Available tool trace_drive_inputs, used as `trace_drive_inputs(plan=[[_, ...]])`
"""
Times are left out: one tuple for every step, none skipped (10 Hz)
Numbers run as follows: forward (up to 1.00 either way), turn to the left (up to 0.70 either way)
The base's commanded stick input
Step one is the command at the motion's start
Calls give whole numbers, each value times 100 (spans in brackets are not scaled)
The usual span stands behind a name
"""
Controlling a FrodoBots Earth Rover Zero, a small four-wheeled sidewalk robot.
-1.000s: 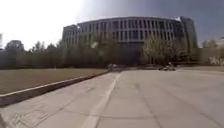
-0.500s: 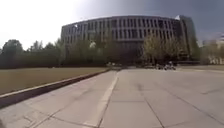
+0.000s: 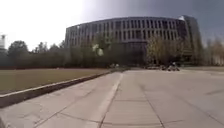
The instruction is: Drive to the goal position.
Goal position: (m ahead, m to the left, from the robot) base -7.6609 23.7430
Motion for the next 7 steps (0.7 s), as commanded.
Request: trace_drive_inputs(plan=[[-70,-35],[-70,-35],[-70,-35],[-70,-35],[-70,-35],[-70,-35],[-70,-35]])
